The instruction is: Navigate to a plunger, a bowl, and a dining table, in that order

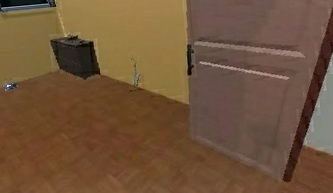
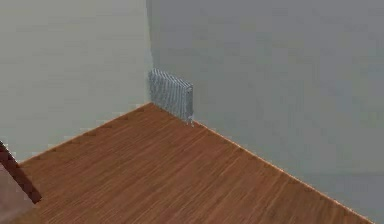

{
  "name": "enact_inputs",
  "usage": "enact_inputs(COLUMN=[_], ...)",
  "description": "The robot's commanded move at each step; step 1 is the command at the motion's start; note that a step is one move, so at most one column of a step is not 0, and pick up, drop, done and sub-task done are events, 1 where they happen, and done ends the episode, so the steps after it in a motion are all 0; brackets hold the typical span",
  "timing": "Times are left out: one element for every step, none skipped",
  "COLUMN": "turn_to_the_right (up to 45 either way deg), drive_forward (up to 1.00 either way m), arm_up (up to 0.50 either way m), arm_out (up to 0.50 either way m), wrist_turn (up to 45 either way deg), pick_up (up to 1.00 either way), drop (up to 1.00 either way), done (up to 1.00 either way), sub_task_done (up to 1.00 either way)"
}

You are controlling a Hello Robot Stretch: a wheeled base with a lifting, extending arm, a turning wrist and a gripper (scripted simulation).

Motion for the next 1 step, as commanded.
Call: enact_inputs(turn_to_the_right=[45.0], drive_forward=[0.0], arm_up=[0.0], arm_out=[0.0], wrist_turn=[0.0], pick_up=[0.0], drop=[0.0], done=[0.0], sub_task_done=[0.0])
